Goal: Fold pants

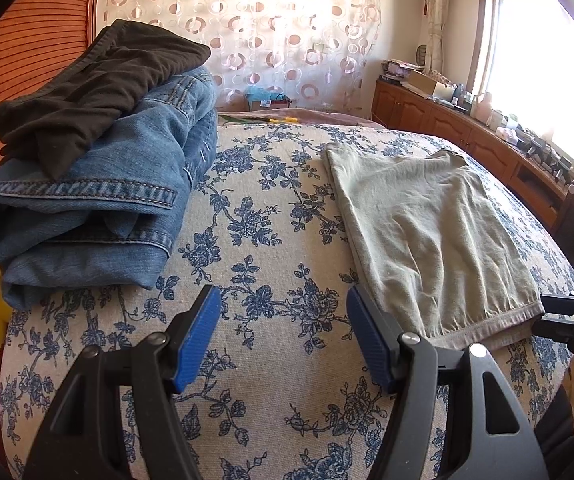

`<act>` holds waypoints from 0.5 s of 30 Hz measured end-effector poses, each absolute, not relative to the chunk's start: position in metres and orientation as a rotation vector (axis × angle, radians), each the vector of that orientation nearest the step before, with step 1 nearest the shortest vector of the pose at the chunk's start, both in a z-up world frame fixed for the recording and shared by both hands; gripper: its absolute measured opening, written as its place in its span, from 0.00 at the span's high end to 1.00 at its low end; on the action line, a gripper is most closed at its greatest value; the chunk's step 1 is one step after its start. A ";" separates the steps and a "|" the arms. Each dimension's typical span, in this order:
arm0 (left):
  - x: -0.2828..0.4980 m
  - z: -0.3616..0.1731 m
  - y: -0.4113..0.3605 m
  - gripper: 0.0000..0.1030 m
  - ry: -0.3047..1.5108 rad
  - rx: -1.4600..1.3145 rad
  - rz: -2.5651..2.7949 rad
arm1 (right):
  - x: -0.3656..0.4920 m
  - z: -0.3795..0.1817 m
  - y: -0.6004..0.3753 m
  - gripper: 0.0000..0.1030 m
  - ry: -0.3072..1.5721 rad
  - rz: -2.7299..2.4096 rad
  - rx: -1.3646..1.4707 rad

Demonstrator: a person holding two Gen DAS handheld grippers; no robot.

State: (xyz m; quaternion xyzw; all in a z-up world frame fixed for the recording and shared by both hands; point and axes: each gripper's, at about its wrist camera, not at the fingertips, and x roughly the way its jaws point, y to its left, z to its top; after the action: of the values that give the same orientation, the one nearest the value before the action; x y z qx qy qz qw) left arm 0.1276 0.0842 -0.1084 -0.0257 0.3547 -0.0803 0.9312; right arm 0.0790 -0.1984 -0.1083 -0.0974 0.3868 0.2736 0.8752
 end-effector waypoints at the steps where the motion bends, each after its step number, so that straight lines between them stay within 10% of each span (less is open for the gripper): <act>1: 0.128 -0.108 0.084 0.36 0.726 -0.052 -0.164 | 0.079 -0.108 -0.199 0.76 0.804 0.566 -0.200; 6: 0.128 -0.108 0.084 0.36 0.726 -0.052 -0.164 | 0.075 -0.103 -0.203 0.94 0.782 0.575 -0.188; 15: 0.128 -0.108 0.084 0.36 0.727 -0.052 -0.164 | 0.063 -0.100 -0.207 0.96 0.792 0.602 -0.172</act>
State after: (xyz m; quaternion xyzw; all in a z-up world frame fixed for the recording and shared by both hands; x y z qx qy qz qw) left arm 0.1278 0.0838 -0.1083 -0.0252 0.3549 -0.0800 0.9311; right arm 0.0633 -0.2073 -0.1003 -0.0824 0.3794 0.2884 0.8753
